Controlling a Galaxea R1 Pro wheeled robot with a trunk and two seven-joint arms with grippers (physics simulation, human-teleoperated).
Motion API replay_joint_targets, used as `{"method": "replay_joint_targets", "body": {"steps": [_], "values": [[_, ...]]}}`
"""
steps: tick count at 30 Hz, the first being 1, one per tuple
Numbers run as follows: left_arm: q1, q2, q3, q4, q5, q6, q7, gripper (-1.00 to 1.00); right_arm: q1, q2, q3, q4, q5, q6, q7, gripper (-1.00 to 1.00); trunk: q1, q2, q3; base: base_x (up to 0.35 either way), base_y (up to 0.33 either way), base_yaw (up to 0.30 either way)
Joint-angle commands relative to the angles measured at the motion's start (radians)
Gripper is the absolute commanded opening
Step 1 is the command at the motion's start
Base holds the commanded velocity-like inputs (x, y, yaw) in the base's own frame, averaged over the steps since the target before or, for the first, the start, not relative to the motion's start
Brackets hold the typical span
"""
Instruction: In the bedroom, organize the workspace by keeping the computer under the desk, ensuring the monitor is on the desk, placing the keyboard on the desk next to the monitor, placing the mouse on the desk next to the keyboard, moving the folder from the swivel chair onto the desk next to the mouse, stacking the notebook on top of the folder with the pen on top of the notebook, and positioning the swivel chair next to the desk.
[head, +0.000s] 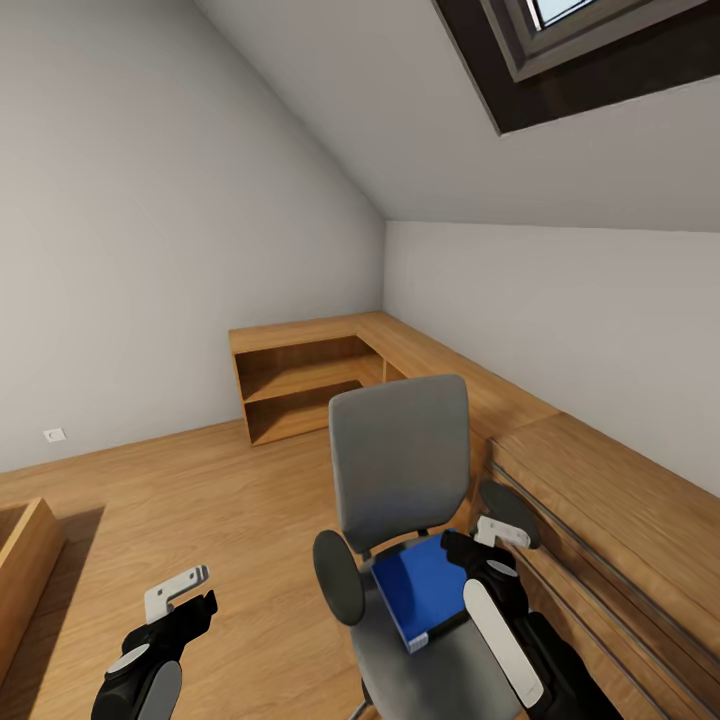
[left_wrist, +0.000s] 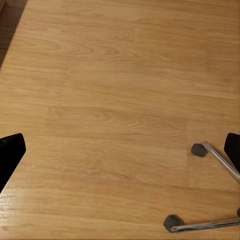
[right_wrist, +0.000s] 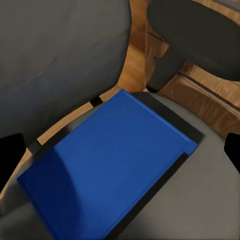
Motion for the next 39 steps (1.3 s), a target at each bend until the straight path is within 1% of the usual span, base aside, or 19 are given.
{"method": "replay_joint_targets", "body": {"steps": [1, 4, 8, 11, 15, 17, 22, 23, 25, 26, 28, 29, 31, 32, 34, 35, 36, 37, 39], "values": [[-0.001, -0.001, 0.001, -0.001, 0.010, 0.002, 0.007, 1.00, -0.001, -0.001, 0.003, -0.001, -0.006, 0.004, -0.008, 1.00, 0.000, -0.001, -0.001, 0.045, 0.000, 0.000], [-0.001, -0.001, 0.002, -0.017, 0.010, 0.002, 0.007, 1.00, -0.001, -0.001, 0.002, 0.012, -0.006, 0.003, -0.006, 1.00, 0.000, -0.001, -0.001, 0.010, 0.000, 0.000], [-0.001, -0.002, 0.001, -0.050, 0.010, 0.002, 0.008, 1.00, -0.001, -0.005, 0.001, 0.037, 0.002, -0.029, -0.002, 1.00, 0.000, -0.001, -0.001, 0.002, 0.000, 0.000], [-0.001, -0.002, 0.002, -0.057, 0.010, 0.002, 0.008, 1.00, -0.001, -0.008, 0.002, 0.042, 0.027, -0.062, -0.001, 1.00, 0.000, -0.001, -0.001, 0.000, 0.000, 0.000], [-0.001, -0.002, 0.002, -0.061, 0.010, 0.002, 0.008, 1.00, -0.001, -0.009, 0.001, 0.072, 0.063, -0.078, 0.009, 1.00, 0.000, -0.001, -0.001, 0.000, 0.000, 0.000], [-0.001, -0.002, 0.002, -0.065, 0.010, 0.002, 0.009, 1.00, -0.002, -0.009, 0.000, 0.092, 0.071, -0.083, 0.021, 1.00, 0.000, -0.001, -0.001, 0.000, 0.000, 0.000], [-0.001, -0.002, 0.011, -0.075, 0.010, 0.002, 0.010, 1.00, -0.005, -0.016, -0.003, 0.150, 0.092, -0.107, 0.109, 1.00, 0.000, -0.001, -0.001, 0.000, 0.000, 0.000], [-0.001, -0.003, 0.020, -0.076, 0.010, 0.003, 0.010, 1.00, -0.006, -0.027, -0.004, 0.170, 0.099, -0.122, 0.141, 1.00, 0.000, -0.001, -0.001, 0.000, 0.000, 0.000], [-0.001, -0.004, 0.029, -0.077, 0.010, 0.003, 0.010, 1.00, -0.008, -0.039, -0.005, 0.193, 0.105, -0.143, 0.175, 1.00, 0.000, -0.001, -0.001, 0.000, 0.000, 0.000], [-0.001, -0.004, 0.035, -0.077, 0.010, 0.003, 0.010, 1.00, -0.009, -0.053, -0.005, 0.216, 0.108, -0.165, 0.210, 1.00, 0.000, -0.001, -0.001, 0.000, 0.000, 0.000], [-0.001, -0.005, 0.038, -0.078, 0.010, 0.003, 0.010, 1.00, -0.011, -0.064, -0.006, 0.241, 0.110, -0.184, 0.245, 1.00, 0.000, -0.001, -0.001, 0.000, 0.000, 0.000], [-0.001, -0.005, 0.041, -0.078, 0.010, 0.004, 0.010, 1.00, -0.018, -0.073, -0.006, 0.269, 0.112, -0.201, 0.279, 1.00, 0.000, -0.001, -0.001, 0.000, 0.000, 0.000], [-0.001, -0.005, 0.042, -0.078, 0.010, 0.003, 0.010, 1.00, -0.031, -0.080, -0.007, 0.301, 0.113, -0.216, 0.312, 1.00, 0.000, -0.001, -0.001, 0.000, 0.000, 0.000], [-0.001, -0.005, 0.043, -0.078, 0.011, 0.003, 0.010, 1.00, -0.050, -0.087, -0.007, 0.340, 0.113, -0.230, 0.344, 1.00, 0.000, -0.001, -0.001, 0.000, 0.000, 0.000], [-0.001, -0.005, 0.044, -0.078, 0.011, 0.004, 0.010, 1.00, -0.075, -0.092, -0.007, 0.387, 0.113, -0.247, 0.376, 1.00, 0.000, -0.001, -0.001, 0.000, 0.000, 0.000], [-0.001, -0.005, 0.044, -0.078, 0.012, 0.004, 0.010, 1.00, -0.106, -0.095, -0.008, 0.442, 0.114, -0.265, 0.409, 1.00, 0.000, -0.001, -0.001, 0.000, 0.000, 0.000], [-0.001, -0.005, 0.045, -0.078, 0.012, 0.004, 0.010, 1.00, -0.125, -0.096, -0.008, 0.471, 0.114, -0.274, 0.426, 1.00, 0.000, -0.001, -0.001, 0.000, 0.000, 0.000], [-0.001, -0.005, 0.045, -0.078, 0.012, 0.004, 0.010, 1.00, -0.165, -0.099, -0.008, 0.534, 0.113, -0.291, 0.461, 1.00, 0.000, -0.001, -0.001, 0.000, 0.000, 0.000], [-0.001, -0.005, 0.044, -0.078, 0.012, 0.003, 0.010, 1.00, -0.291, -0.100, -0.008, 0.734, 0.112, -0.331, 0.576, 1.00, 0.000, -0.001, -0.001, 0.000, 0.000, 0.000]]}}
